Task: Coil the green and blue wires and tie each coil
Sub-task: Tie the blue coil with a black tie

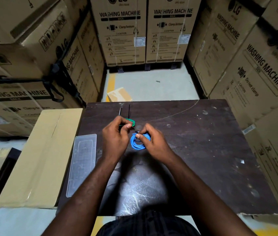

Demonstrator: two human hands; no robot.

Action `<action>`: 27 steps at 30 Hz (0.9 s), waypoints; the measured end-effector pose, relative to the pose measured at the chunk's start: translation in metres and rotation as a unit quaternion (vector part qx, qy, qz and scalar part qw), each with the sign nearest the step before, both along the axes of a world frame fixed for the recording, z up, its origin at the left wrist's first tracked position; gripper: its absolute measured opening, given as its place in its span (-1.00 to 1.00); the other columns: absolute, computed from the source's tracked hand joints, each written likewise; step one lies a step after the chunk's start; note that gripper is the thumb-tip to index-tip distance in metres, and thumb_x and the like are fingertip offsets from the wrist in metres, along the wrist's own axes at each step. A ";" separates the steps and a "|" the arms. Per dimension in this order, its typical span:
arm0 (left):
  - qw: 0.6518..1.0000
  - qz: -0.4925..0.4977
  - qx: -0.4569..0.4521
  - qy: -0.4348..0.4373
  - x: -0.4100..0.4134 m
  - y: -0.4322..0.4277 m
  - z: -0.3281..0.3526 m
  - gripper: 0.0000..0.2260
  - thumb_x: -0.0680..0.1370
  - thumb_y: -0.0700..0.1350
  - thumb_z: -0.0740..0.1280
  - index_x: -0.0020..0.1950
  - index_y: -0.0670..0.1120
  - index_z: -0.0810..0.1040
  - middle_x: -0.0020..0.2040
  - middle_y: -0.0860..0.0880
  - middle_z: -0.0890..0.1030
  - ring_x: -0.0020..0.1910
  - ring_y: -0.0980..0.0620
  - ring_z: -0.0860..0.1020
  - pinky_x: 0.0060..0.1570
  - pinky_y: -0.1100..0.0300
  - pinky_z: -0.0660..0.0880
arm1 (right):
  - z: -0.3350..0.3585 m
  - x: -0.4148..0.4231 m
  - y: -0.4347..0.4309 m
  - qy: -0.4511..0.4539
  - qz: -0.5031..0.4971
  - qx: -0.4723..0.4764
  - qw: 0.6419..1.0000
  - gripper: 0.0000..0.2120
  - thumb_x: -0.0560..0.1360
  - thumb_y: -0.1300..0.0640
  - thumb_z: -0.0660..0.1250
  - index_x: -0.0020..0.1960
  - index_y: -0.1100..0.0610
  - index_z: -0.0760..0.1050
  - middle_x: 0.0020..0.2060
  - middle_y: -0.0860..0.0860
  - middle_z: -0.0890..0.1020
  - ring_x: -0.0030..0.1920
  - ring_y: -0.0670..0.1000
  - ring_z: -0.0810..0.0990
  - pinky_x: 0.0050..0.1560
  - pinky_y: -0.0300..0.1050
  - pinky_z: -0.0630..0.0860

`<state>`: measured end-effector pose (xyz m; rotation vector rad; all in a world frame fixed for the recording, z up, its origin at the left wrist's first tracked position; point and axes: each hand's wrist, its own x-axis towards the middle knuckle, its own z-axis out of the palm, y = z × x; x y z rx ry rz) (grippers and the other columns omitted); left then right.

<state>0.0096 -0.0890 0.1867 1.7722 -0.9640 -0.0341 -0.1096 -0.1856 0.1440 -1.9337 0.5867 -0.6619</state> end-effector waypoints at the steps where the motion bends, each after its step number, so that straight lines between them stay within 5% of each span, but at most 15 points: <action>1: 1.000 0.004 -0.006 0.007 0.003 0.000 0.002 -0.88 0.48 -0.30 0.35 -0.19 -0.10 0.56 -0.24 0.06 0.65 -0.22 0.17 0.60 -0.16 0.17 0.54 | -0.003 -0.002 -0.001 0.005 -0.007 0.003 1.000 -0.84 0.51 0.17 0.36 -0.17 0.01 0.41 -0.34 -0.17 0.49 -0.30 -0.22 0.43 -0.23 -0.28 0.35; 6: 0.996 0.011 -0.004 0.085 0.004 -0.002 -0.003 -0.89 0.56 -0.29 0.27 -0.14 -0.12 0.48 -0.24 0.00 0.66 -0.26 0.12 0.66 -0.23 0.20 0.58 | -0.004 -0.009 -0.003 0.016 -0.021 0.026 0.999 -0.86 0.51 0.16 0.36 -0.17 0.04 0.42 -0.35 -0.15 0.50 -0.34 -0.19 0.42 -0.27 -0.26 0.36; 10: 0.963 0.026 -0.045 0.264 0.014 -0.010 -0.012 -0.89 0.63 -0.24 0.18 -0.07 -0.10 0.40 -0.16 -0.19 0.64 -0.29 0.01 0.68 -0.30 0.20 0.60 | 0.003 -0.008 -0.006 -0.003 -0.011 0.039 0.999 -0.83 0.51 0.15 0.37 -0.17 -0.02 0.41 -0.32 -0.16 0.52 -0.31 -0.21 0.44 -0.25 -0.24 0.38; 13: 0.928 0.060 -0.041 0.366 0.026 -0.017 -0.015 -0.93 0.65 -0.21 0.14 0.00 -0.16 0.38 -0.18 -0.14 0.61 -0.38 0.07 0.65 -0.40 0.27 0.56 | 0.008 -0.004 0.000 -0.009 0.026 0.060 0.998 -0.80 0.50 0.18 0.38 -0.18 -0.05 0.40 -0.30 -0.15 0.53 -0.30 -0.22 0.43 -0.24 -0.27 0.37; 19: 0.868 0.066 0.004 0.493 0.029 -0.031 -0.009 -0.75 0.65 -0.25 0.12 -0.22 -0.11 0.42 -0.25 -0.09 0.55 -0.51 0.20 0.54 -0.47 0.37 0.51 | 0.014 -0.002 0.008 -0.060 0.039 0.142 0.987 -0.81 0.50 0.25 0.38 -0.17 0.02 0.43 -0.34 -0.13 0.54 -0.34 -0.20 0.44 -0.29 -0.31 0.37; 22: 0.871 0.054 -0.018 0.488 0.026 -0.032 -0.001 -0.77 0.66 -0.21 0.13 -0.19 -0.12 0.43 -0.30 -0.11 0.56 -0.49 0.19 0.57 -0.43 0.34 0.54 | 0.012 -0.006 0.003 -0.051 0.030 0.140 0.988 -0.82 0.51 0.24 0.37 -0.17 0.03 0.43 -0.35 -0.16 0.53 -0.34 -0.21 0.44 -0.28 -0.33 0.37; 27: 0.964 -0.005 -0.022 0.264 0.007 -0.028 0.013 -0.82 0.62 -0.27 0.16 -0.15 -0.07 0.38 -0.29 -0.06 0.57 -0.41 0.11 0.60 -0.38 0.23 0.57 | 0.005 -0.010 -0.010 -0.031 -0.011 0.129 0.991 -0.82 0.50 0.15 0.38 -0.19 -0.02 0.42 -0.34 -0.13 0.51 -0.32 -0.14 0.43 -0.26 -0.15 0.40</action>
